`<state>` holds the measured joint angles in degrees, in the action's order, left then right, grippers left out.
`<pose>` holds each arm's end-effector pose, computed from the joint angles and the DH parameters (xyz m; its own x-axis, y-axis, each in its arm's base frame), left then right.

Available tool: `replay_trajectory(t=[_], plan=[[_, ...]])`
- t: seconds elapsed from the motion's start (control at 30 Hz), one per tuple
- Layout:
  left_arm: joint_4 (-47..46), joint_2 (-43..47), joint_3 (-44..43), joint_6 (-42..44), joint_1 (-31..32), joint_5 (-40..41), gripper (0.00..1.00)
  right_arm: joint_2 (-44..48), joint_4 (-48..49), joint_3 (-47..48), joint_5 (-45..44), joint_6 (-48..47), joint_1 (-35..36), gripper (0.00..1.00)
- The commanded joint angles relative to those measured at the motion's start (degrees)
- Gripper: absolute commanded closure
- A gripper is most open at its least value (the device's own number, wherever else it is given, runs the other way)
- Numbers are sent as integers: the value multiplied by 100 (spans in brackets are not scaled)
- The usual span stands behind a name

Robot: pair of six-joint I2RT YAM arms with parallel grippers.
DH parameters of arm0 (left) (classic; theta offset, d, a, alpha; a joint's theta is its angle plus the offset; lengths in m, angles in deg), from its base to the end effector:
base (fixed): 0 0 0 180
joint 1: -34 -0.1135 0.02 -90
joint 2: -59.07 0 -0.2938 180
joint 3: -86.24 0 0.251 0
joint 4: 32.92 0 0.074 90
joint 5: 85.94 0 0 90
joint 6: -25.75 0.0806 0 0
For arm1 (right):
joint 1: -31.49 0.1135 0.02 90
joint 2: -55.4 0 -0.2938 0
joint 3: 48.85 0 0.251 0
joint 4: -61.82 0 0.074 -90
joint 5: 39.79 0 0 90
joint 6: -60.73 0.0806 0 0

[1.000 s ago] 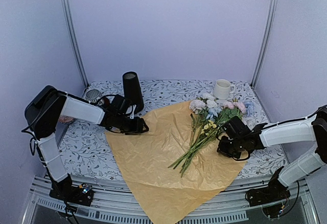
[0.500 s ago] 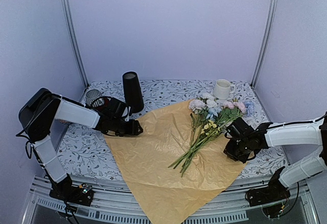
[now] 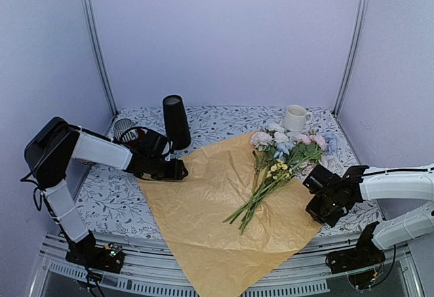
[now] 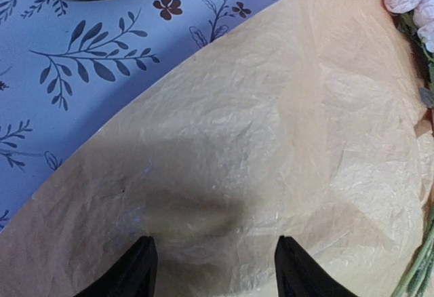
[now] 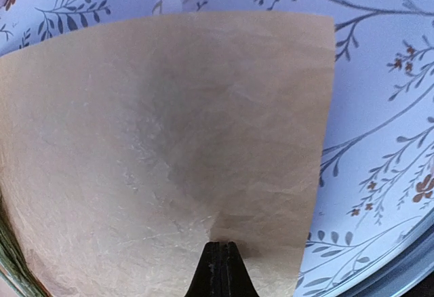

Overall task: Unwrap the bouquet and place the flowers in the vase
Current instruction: Adjust the flattened wrapping paper at the center of the board.

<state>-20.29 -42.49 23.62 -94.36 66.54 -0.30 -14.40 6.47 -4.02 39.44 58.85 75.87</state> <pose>0.3087 -0.2042 0.1227 -0.8603 -0.0444 -0.5078 0.1671 0.9165 -0.3633 0.1334 0.1094 0.1323 -0.6874 0.7011 -0.1896 0.6824 0.7128 0.1620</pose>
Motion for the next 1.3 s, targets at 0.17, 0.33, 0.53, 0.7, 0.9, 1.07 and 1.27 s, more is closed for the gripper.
replay_trajectory(t=[0.17,0.33,0.53,0.7,0.9,1.07,1.27], plan=[[727,396,-570,663,755,61,34,319,806,575,-205,-2769,13,95],[750,498,-815,675,963,28,33,287,1465,580,439,-4093,-338,91],[751,549,-886,660,1121,-25,33,697,1244,540,377,-4617,-1239,35],[726,524,-871,643,1174,-17,33,1107,1576,254,1252,-5200,-2337,8],[600,472,-808,623,1224,-72,33,751,2185,102,2555,-5661,-3521,8],[565,461,-785,603,1283,-110,33,577,2376,-83,2553,-5289,-3631,8],[535,578,-664,583,1349,-93,33,985,2143,-502,2150,-4776,-3835,9]])
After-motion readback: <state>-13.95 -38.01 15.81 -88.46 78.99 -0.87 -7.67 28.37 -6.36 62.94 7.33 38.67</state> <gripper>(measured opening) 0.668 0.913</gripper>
